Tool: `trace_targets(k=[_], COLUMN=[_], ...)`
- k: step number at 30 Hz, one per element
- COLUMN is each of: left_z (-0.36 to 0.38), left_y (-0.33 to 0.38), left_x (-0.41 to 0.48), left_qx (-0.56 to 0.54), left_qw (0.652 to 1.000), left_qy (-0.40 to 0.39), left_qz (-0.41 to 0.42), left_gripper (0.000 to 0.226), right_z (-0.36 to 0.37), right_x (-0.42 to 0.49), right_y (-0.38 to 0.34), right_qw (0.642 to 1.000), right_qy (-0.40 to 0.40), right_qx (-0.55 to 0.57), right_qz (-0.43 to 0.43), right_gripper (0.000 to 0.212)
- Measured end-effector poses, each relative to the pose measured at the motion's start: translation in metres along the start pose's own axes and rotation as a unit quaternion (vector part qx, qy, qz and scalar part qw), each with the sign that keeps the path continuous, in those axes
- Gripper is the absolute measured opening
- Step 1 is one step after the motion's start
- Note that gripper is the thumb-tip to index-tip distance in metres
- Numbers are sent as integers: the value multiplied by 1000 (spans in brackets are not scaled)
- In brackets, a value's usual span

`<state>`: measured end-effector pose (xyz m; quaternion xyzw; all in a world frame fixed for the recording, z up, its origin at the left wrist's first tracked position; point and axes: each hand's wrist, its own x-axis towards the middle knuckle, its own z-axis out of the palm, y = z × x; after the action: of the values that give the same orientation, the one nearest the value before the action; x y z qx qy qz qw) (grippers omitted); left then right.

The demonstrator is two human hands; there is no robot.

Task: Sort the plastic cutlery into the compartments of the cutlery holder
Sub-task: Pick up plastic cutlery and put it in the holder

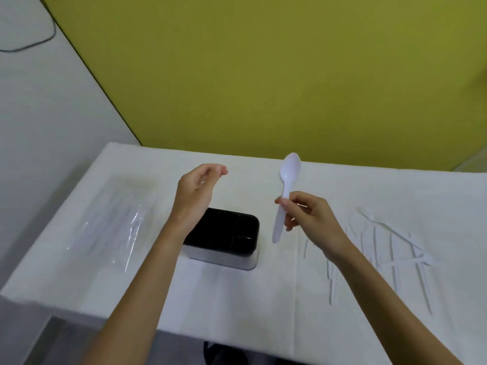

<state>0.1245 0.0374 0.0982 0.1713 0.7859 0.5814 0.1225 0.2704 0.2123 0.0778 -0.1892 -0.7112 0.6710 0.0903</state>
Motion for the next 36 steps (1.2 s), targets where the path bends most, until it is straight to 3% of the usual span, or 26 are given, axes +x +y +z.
trace_targets(k=[5, 9, 13, 16, 19, 25, 36], left_z=[-71, -82, -80, -77, -76, -84, -83], left_y=[-57, -83, -108, -116, -113, -117, -120], left_x=[-9, -17, -18, -22, -26, -20, -27], left_qx=[-54, -151, -203, -226, -249, -284, -278], left_qw=[993, 978, 962, 952, 946, 928, 932], left_qy=[66, 28, -54, -96, -113, -140, -140], left_qz=[-78, -137, -173, -185, -172, -195, -184], left_gripper=[38, 44, 56, 65, 72, 82, 79], right_z=[89, 147, 182, 194, 203, 213, 204], right_x=[25, 35, 33, 25, 19, 15, 20], right_y=[-23, -21, -11, -1, 7, 19, 10], right_qw=[999, 998, 981, 953, 907, 858, 867], right_qy=[8, 23, 17, -1, 17, 54, 84], right_qx=[14, -24, -185, -298, -406, -495, -478], right_qz=[-33, -55, -60, -58, -108, -130, -109], right_gripper=[9, 5, 19, 17, 15, 38, 31])
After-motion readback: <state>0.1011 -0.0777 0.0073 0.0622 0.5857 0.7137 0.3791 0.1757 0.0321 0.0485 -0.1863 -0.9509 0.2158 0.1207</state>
